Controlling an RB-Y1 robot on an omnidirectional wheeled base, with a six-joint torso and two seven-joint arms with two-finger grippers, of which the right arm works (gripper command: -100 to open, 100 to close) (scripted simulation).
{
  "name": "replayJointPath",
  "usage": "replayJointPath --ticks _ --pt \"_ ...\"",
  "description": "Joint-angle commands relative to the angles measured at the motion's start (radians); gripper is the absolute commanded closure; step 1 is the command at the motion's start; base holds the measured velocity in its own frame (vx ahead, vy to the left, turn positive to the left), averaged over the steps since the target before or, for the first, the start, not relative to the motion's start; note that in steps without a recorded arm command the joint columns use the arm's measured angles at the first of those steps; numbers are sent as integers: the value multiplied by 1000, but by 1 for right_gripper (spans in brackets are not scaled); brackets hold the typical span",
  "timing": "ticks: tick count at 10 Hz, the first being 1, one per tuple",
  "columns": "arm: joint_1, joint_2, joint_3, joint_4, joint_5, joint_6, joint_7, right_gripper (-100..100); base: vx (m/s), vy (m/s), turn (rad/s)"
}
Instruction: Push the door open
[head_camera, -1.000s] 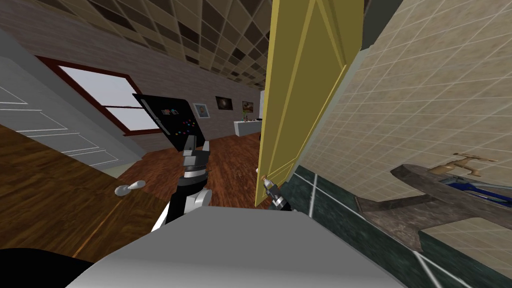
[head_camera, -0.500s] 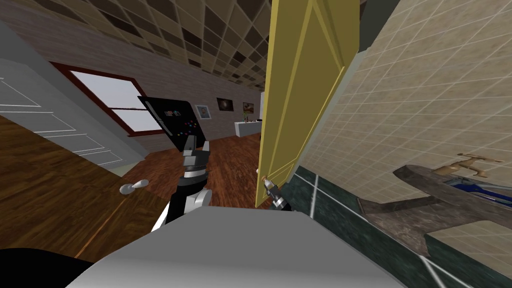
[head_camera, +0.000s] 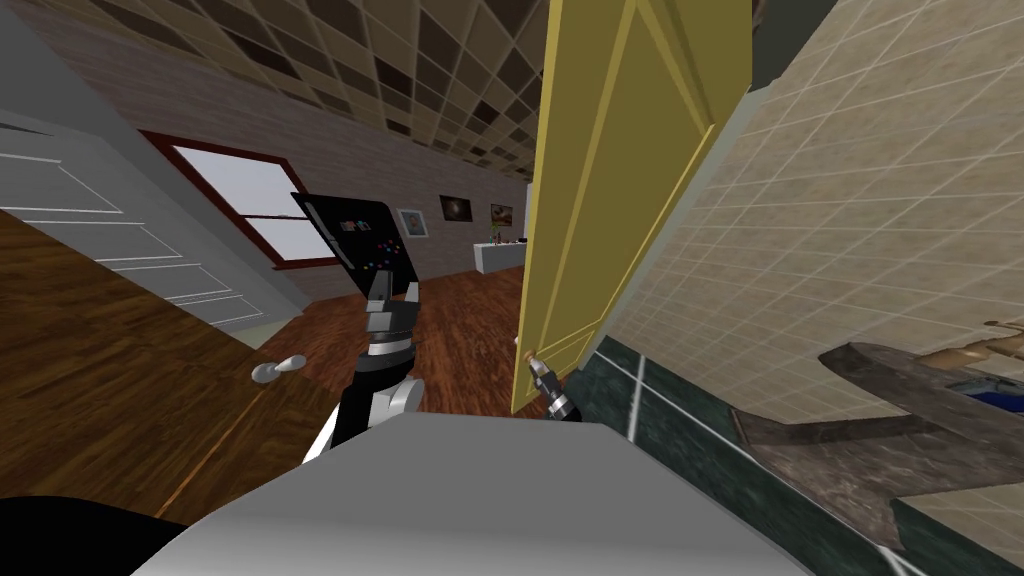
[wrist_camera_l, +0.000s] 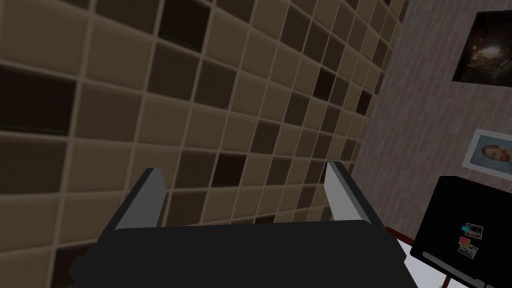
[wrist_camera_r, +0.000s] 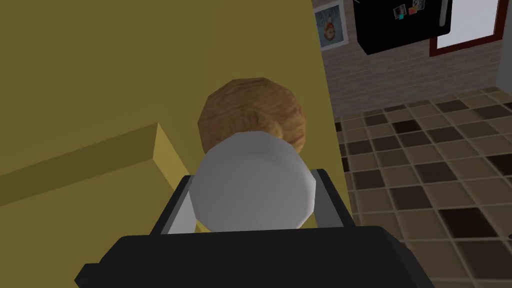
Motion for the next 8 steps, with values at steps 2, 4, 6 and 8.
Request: replayJointPath --ticks 2,4,6,8 --pt "-5 5 6 -10 -64 -7 -81 100 53 9 86" --pt "-4 6 10 -11 -92 -9 -123 100 49 9 75" --pt "-2 10 18 -12 -147 -13 -190 100 38 9 82" --pt "-2 12 23 -13 -179 -16 -236 100 40 4 44"
